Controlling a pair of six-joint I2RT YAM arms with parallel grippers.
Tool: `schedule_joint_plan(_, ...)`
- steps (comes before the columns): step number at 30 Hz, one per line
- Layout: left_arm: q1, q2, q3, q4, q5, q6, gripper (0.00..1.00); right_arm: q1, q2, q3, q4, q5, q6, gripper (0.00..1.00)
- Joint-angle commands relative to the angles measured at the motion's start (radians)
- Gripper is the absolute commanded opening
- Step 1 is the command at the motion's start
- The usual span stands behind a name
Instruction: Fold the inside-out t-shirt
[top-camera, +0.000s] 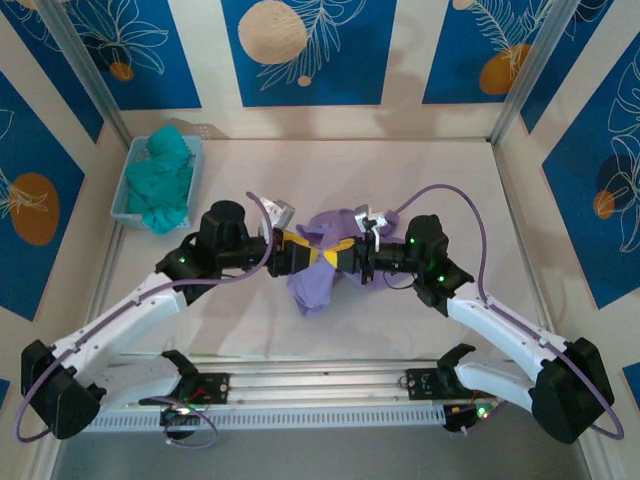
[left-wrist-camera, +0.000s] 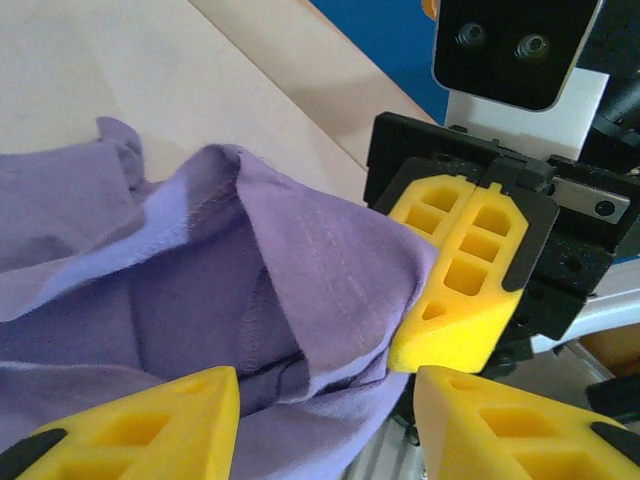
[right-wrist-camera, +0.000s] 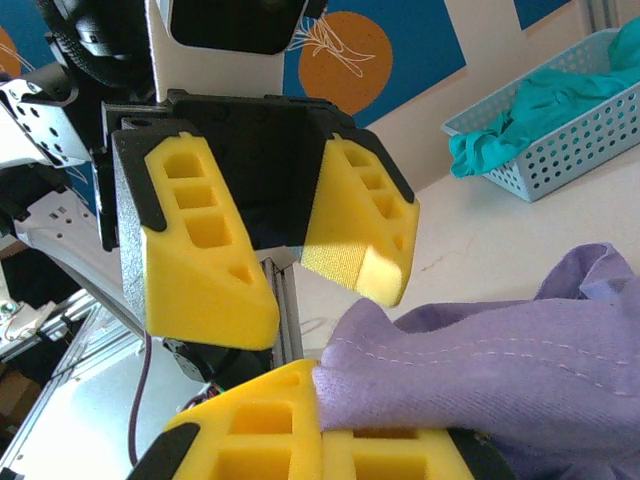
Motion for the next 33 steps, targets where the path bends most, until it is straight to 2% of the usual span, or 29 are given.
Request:
schedule_joint_plan(1, 0.002, 0.018, 0.039, 0.051, 0.068, -0.015, 0.49, -0.004, -0.007, 0.012, -0.003, -0.015, -0.027, 0.0)
schedule_joint_plan(5, 0.003, 0.043, 0.037, 0.078, 0.075, -0.032, 0.46, -0.004, -0.013, 0.008, -0.011, -0.012, -0.033, 0.0)
schedule_joint_plan(13, 0.004, 0.071, 0.041, 0.108, 0.071, -0.044, 0.19, -0.004, -0.022, -0.001, -0.018, -0.005, -0.038, 0.0)
schedule_joint_plan(20, 0.005, 0.059, 0.042, 0.097, 0.033, -0.032, 0.0, -0.005, -0.035, -0.003, -0.06, 0.024, -0.062, 0.0)
schedule_joint_plan(21, 0.005, 0.053, 0.042, 0.097, 0.03, -0.028, 0.0, -0.005, -0.038, -0.001, -0.076, 0.035, -0.067, 0.0)
schedule_joint_plan(23, 0.005, 0.041, 0.038, 0.1, 0.024, -0.022, 0.0, -0.005, -0.044, 0.004, -0.107, 0.052, -0.076, 0.07)
schedule_joint_plan(25, 0.005, 0.027, 0.034, 0.111, 0.022, -0.016, 0.0, -0.002, -0.056, 0.007, -0.141, 0.085, -0.084, 0.21)
schedule_joint_plan(28, 0.005, 0.007, 0.038, 0.124, 0.028, -0.017, 0.0, 0.023, -0.081, 0.013, -0.229, 0.18, -0.128, 0.35)
schedule_joint_plan(33, 0.001, -0.008, 0.065, 0.096, 0.016, -0.002, 0.0, 0.1, -0.084, 0.005, -0.272, 0.271, -0.182, 0.44)
